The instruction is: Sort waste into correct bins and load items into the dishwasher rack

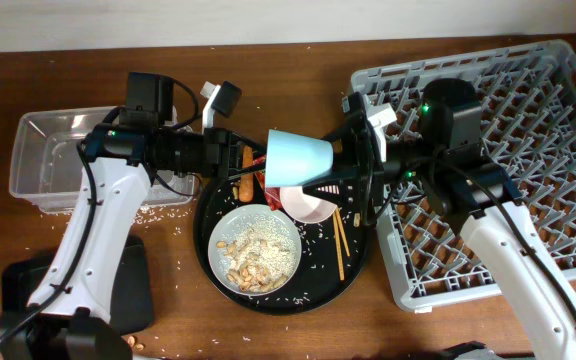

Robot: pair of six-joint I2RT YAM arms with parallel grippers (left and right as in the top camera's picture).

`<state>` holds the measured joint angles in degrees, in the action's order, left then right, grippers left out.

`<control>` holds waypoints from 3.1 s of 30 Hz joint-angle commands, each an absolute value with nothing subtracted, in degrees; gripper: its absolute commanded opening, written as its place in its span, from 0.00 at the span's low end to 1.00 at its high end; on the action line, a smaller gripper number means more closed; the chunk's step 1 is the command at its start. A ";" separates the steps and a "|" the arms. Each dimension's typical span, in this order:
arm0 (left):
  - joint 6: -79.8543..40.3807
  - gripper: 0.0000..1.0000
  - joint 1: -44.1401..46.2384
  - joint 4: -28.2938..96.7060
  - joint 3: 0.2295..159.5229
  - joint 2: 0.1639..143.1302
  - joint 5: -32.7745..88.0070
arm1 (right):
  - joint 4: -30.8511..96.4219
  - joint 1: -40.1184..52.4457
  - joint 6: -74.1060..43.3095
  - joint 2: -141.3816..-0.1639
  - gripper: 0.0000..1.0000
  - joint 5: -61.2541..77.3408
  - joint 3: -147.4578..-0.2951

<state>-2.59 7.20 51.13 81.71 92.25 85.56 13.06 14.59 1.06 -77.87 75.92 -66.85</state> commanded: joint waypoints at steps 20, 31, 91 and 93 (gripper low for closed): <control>-1.48 0.99 4.67 46.04 82.50 92.64 78.98 | 32.23 1.19 -6.76 -69.38 0.57 39.92 -67.48; -1.48 0.99 4.03 46.13 82.50 92.64 64.47 | 56.62 -10.52 -12.71 -71.79 0.56 6.70 -67.53; -17.58 0.99 2.07 76.99 93.10 66.26 -6.07 | 51.88 21.87 -14.00 -111.13 0.48 7.22 -80.14; -17.58 0.99 1.30 78.22 93.10 63.88 -7.38 | 50.26 21.87 -13.93 -111.77 0.41 8.43 -80.14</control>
<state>-16.08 2.83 76.90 93.10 66.81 -3.25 51.88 21.43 -13.69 -110.83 7.94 -79.61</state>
